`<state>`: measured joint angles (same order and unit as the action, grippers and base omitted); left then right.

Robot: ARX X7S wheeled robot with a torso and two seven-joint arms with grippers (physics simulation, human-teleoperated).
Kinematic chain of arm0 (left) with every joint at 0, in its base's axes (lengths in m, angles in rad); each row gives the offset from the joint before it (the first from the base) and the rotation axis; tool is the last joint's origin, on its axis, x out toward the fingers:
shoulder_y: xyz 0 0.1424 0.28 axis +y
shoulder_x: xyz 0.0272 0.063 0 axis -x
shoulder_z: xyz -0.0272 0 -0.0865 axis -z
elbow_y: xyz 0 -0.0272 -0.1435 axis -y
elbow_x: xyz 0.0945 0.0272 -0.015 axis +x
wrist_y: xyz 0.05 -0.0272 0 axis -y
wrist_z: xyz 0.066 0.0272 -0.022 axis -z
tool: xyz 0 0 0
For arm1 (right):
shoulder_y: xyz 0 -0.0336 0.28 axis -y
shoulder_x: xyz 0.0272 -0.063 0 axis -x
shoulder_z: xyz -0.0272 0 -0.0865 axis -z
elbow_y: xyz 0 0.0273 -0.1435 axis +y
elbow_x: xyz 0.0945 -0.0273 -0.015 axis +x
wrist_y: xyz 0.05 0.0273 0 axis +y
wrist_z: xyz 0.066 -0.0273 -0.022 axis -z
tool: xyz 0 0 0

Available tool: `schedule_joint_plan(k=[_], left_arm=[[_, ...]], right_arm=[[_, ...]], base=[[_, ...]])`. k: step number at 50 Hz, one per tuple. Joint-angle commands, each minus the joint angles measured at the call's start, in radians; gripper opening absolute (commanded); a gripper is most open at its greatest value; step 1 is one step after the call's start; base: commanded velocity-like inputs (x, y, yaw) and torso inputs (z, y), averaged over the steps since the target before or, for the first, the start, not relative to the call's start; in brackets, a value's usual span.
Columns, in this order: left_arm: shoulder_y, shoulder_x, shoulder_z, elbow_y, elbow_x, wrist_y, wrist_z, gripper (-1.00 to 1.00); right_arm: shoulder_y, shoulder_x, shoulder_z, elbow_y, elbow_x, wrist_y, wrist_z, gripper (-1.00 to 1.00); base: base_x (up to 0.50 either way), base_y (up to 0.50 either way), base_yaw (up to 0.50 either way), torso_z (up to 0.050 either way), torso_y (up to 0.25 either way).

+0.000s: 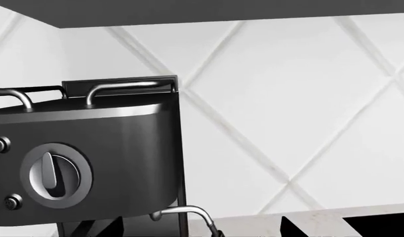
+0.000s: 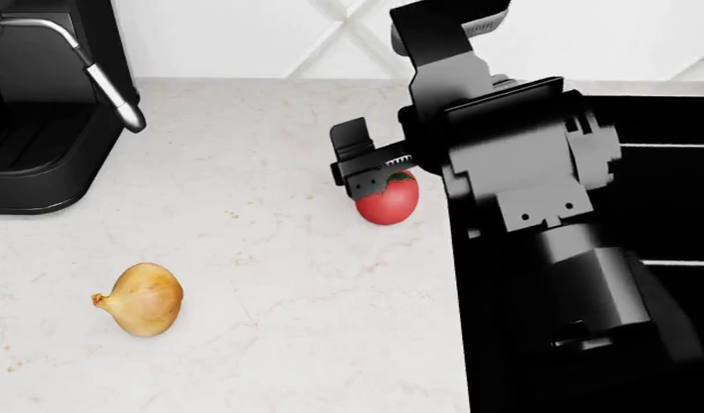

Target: Place the avocado, onion, tomato and bell pepper on the cutting board.

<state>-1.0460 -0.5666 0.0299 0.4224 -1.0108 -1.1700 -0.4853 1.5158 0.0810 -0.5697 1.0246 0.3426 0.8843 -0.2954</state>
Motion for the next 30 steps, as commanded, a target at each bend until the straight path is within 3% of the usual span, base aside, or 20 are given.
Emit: schedule_joint_plan(k=[1, 18, 30], left_arm=[[0.01, -0.003, 0.007, -0.003, 0.005, 0.012, 0.003, 1.0], [0.017, -0.01, 0.001, -0.002, -0.002, 0.018, -0.001, 1.0], [0.022, -0.014, 0.004, -0.004, -0.002, 0.026, 0.0, 1.0]], right_arm=[[0.005, -0.03, -0.036, 0.083, -0.022, -0.073, -0.024, 1.0], [0.017, -0.078, -0.091, 0.201, -0.018, -0.165, -0.051, 1.0], [0.014, -0.08, -0.278, 0.249, 0.148, -0.229, -0.022, 1.0]], base=[[0.0, 0.0, 0.0, 0.0, 0.0], [0.0, 0.0, 0.0, 0.0, 0.0], [0.0, 0.0, 0.0, 0.0, 0.0]])
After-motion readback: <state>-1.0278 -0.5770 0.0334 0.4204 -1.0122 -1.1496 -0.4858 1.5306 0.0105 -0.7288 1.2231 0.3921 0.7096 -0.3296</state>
